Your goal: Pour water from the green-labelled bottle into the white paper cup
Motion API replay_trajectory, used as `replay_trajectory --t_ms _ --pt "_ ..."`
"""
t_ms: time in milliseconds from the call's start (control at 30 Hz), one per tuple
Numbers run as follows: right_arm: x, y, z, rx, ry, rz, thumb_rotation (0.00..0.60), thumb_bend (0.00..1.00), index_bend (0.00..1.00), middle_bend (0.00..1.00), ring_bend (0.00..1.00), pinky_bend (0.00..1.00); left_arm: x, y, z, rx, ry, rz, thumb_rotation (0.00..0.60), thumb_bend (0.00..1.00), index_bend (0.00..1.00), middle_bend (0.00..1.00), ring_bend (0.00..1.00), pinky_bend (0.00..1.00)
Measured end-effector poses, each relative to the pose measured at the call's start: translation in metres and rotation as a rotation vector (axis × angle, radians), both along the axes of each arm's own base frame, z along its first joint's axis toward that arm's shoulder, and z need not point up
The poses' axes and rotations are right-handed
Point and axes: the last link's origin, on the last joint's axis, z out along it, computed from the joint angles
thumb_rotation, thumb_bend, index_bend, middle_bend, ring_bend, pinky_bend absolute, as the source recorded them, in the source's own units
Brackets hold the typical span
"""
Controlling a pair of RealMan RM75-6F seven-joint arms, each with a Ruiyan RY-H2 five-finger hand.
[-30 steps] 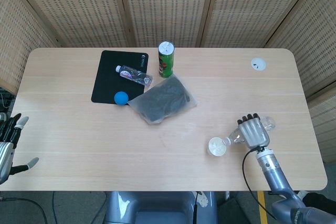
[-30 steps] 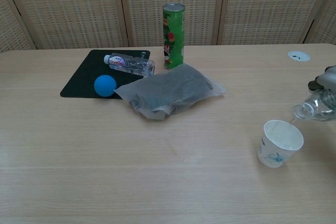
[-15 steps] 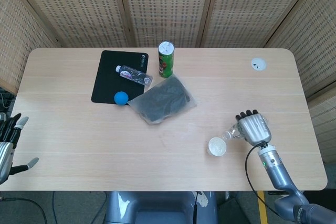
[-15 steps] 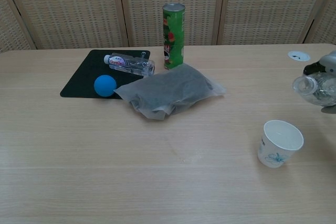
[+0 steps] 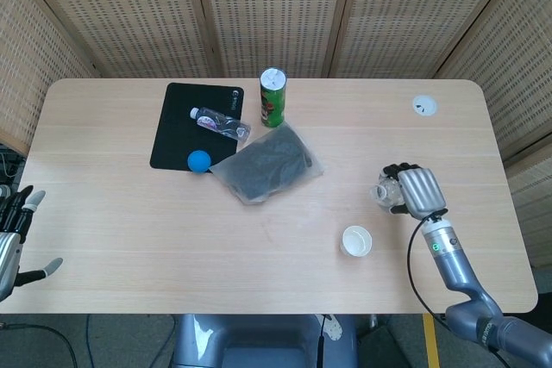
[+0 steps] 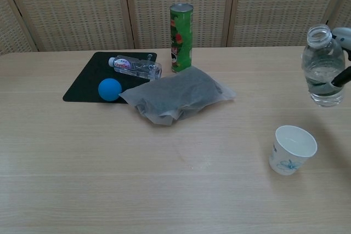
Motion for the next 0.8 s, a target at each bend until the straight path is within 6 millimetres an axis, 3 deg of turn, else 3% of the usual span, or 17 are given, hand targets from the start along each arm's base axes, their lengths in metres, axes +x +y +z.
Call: replay_trajectory --t_ms 400,533,667,800 --pt "0.002 -0.018 -0.021 0.123 -0.302 -0.136 0.6 0.34 0.53 0.58 0.4 0.41 -0.002 0.003 -0.001 -0.006 0.005 0.014 0.6 0.12 0.0 0.0 0.0 0.0" --pt "0.001 -0.022 -0.029 0.142 -0.419 -0.191 0.6 0.34 0.53 0.58 0.4 0.32 -0.002 0.003 -0.002 -0.01 0.007 0.017 0.6 0.12 0.0 0.0 0.0 0.0" --pt "-0.005 -0.025 -0.037 0.147 -0.502 -0.23 0.6 0.34 0.53 0.58 0.39 0.15 -0.002 0.004 -0.003 -0.01 0.011 0.02 0.6 0.12 0.0 0.0 0.0 0.0" --pt "-0.011 -0.027 -0.044 0.147 -0.554 -0.251 0.6 0.34 0.53 0.58 0.38 0.11 -0.002 0.004 -0.004 -0.011 0.014 0.022 0.6 0.12 0.0 0.0 0.0 0.0"
